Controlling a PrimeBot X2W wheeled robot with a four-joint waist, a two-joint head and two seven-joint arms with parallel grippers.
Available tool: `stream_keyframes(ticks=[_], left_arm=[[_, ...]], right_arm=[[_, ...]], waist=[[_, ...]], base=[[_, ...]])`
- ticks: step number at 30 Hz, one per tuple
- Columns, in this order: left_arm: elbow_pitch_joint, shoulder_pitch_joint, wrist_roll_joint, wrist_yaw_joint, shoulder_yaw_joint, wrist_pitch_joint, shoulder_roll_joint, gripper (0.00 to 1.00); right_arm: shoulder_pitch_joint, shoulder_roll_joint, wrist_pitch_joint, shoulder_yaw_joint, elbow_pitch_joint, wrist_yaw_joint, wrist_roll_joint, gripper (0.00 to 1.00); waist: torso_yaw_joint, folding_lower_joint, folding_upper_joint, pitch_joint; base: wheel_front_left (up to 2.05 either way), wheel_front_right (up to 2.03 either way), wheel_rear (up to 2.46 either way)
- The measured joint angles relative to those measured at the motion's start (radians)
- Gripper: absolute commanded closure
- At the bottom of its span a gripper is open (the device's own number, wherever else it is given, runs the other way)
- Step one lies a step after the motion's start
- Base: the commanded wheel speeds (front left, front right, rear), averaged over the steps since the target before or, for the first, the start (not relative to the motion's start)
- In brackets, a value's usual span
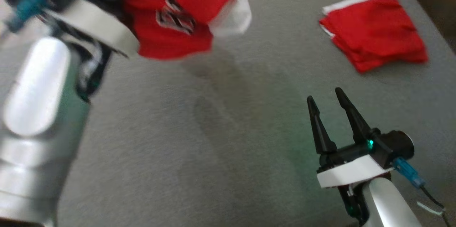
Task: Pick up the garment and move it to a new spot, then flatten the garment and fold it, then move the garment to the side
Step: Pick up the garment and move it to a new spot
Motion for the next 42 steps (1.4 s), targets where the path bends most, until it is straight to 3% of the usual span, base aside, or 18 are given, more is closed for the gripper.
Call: stream_keyframes(ticks=[4, 9, 10, 11, 15, 17, 21, 31, 42], left_arm=[[0.024, 0.101, -0.027, 0.0, -0.049, -0.019, -0.043, 1.0], [0.216, 0.234, -0.005, 0.011, -0.102, -0.148, -0.105, 1.0], [0.26, 0.254, -0.015, 0.01, -0.102, -0.185, -0.121, 0.7], [0.298, 0.269, -0.03, 0.01, -0.1, -0.217, -0.136, 0.0], [0.383, 0.299, -0.039, 0.012, -0.094, -0.327, -0.189, 0.0], [0.38, 0.32, -0.034, 0.034, -0.07, -0.343, -0.204, 0.0], [0.163, 0.484, 0.068, 0.108, 0.062, -0.345, -0.225, 0.0], [-0.179, 0.918, 0.198, 0.173, 0.242, -0.345, -0.282, 0.0], [-0.255, 1.1, 0.298, 0.185, 0.263, -0.345, -0.291, 0.0]], right_arm=[[-0.024, 0.005, 0.0, 0.018, -0.004, 0.0, 0.005, 0.0], [-0.049, 0.01, 0.0, 0.058, -0.005, 0.0, 0.01, 0.0], [-0.055, 0.012, 0.0, 0.064, -0.005, 0.0, 0.018, 0.0], [-0.058, 0.012, 0.0, 0.068, -0.005, 0.0, 0.022, 0.0], [-0.059, 0.013, 0.0, 0.061, 0.0, 0.0, 0.022, 0.0], [-0.054, 0.014, 0.0, 0.044, 0.005, 0.0, 0.022, 0.0], [-0.016, 0.014, 0.0, -0.015, 0.015, 0.0, 0.022, 0.0], [0.087, 0.015, 0.0, -0.049, 0.024, 0.0, 0.003, 0.0], [0.214, 0.02, 0.0, -0.075, 0.006, 0.0, -0.032, 0.0]], waist=[[-0.079, 0.0001, 0.0, 0.025], [-0.133, 0.0004, 0.0, 0.084], [-0.14, 0.0004, 0.0, 0.094], [-0.145, 0.0003, 0.0, 0.103], [-0.139, 0.0003, 0.0, 0.107], [-0.124, 0.0002, 0.0, 0.094], [-0.059, 0.0, 0.0, 0.043], [0.068, -0.0002, 0.0, -0.101], [0.183, 0.0, 0.0, -0.219]], base=[[0.0, 0.0, 0.0], [0.0, 0.0, 0.0], [0.0, 0.0, 0.0], [0.0, 0.0, 0.0], [0.0, 0.0, 0.0], [0.0, 0.0, 0.0], [0.0, 0.0, 0.0], [0.0, 0.0, 0.0], [0.0, 0.0, 0.0]])
